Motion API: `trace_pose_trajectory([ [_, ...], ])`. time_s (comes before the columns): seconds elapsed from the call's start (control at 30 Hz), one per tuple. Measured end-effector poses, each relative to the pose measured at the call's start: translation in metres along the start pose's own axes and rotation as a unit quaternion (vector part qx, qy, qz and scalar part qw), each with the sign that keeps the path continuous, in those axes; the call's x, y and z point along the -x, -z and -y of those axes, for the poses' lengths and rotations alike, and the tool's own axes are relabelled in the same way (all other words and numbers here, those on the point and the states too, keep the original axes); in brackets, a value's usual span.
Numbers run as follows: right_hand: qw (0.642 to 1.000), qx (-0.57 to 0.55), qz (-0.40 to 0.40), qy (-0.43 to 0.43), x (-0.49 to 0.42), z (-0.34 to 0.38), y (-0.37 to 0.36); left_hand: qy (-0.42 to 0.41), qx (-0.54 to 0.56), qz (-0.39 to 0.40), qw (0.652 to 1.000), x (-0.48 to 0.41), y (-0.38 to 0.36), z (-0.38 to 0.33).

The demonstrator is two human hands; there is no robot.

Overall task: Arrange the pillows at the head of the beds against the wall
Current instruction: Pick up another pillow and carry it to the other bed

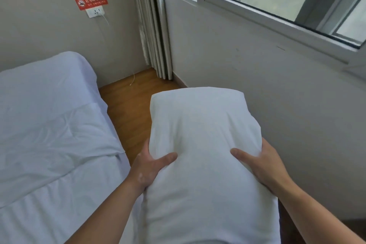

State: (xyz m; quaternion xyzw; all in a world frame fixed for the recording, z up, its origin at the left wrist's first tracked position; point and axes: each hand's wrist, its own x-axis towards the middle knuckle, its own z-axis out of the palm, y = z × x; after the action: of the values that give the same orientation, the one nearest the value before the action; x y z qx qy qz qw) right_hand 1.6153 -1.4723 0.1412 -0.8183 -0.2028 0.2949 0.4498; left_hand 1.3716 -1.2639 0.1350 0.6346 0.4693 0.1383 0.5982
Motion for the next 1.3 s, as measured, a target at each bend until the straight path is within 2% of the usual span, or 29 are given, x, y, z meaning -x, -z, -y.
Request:
trace_pose_trajectory([
  [0.33,0.995,0.018,0.078,0.064,-0.158,0.122,-0.097,0.022,0.067,-0.115,0.991,-0.122,0.095,-0.031],
  [0.63,0.980,0.034,0.168,0.100,-0.317,0.211,-0.192,0.042,0.106,-0.227,0.967,-0.238,0.159,-0.058],
  [1.0,0.958,0.062,0.235,0.152,-0.477,0.333,-0.296,0.071,0.124,-0.318,0.937,-0.370,0.242,-0.108],
  [1.3,0.946,0.076,0.262,0.176,-0.567,0.425,-0.437,0.083,0.147,-0.344,0.923,-0.486,0.361,-0.101],
])
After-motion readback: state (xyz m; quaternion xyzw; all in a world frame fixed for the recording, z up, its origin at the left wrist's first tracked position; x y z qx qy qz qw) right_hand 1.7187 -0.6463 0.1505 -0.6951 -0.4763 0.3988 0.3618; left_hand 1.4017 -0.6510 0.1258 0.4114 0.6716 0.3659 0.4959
